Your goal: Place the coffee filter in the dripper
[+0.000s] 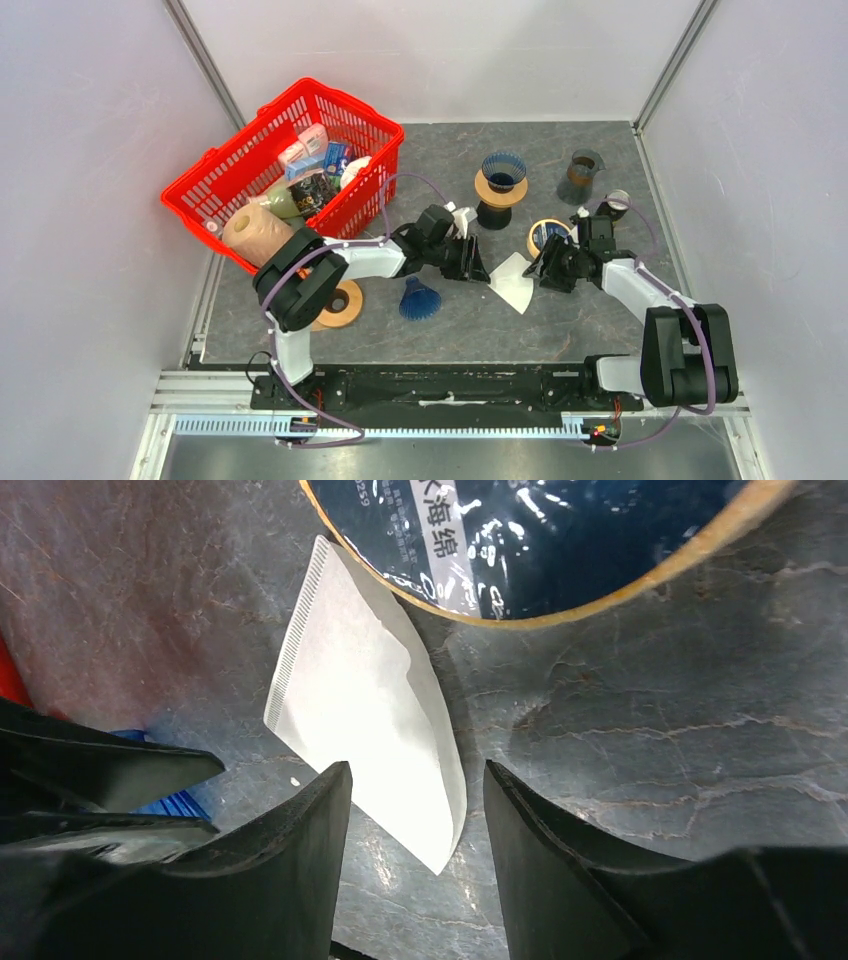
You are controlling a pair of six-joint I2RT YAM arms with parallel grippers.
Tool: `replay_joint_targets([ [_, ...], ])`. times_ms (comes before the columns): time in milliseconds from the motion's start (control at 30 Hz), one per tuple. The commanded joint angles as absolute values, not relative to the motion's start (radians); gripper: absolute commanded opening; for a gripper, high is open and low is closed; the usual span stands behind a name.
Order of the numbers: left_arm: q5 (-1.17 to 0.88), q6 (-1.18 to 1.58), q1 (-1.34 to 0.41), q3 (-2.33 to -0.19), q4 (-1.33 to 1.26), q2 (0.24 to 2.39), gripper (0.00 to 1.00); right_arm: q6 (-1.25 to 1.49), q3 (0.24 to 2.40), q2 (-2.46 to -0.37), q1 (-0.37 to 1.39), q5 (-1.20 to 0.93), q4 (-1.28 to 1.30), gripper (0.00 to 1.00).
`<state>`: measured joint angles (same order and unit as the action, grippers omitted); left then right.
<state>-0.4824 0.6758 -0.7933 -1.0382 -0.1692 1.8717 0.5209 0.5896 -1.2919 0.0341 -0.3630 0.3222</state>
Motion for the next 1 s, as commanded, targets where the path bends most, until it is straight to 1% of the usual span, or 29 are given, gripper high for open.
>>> replay_joint_targets([
  [0, -0.465, 0.643, -0.818, -1.100, -0.094, 1.903, 0.46, 0.520, 0.607, -1.328, 0.065, -0.342, 0.257, 0.59],
  [133, -0.456, 0.647, -0.837, -1.110, -0.094, 1.949, 0.35, 0.537, 0.612, -1.358, 0.081, -0.382, 0.222, 0.58],
  [333, -0.427, 0.658, -0.850, -1.132, -0.097, 2.019, 0.26, 0.556, 0.614, -1.328, 0.095, -0.414, 0.216, 0.57],
  [467, -0.407, 0.668, -0.851, -1.143, -0.097, 2.032, 0.24, 0.562, 0.614, -1.315, 0.095, -0.453, 0.209, 0.57],
  [700, -0.390, 0.667, -0.853, -1.150, -0.089, 2.048, 0.23, 0.575, 0.607, -1.365, 0.103, -0.544, 0.148, 0.56],
  [967, -0.383, 0.656, -0.853, -1.185, -0.060, 2.083, 0.20, 0.567, 0.604, -1.430, 0.116, -0.541, 0.103, 0.55],
])
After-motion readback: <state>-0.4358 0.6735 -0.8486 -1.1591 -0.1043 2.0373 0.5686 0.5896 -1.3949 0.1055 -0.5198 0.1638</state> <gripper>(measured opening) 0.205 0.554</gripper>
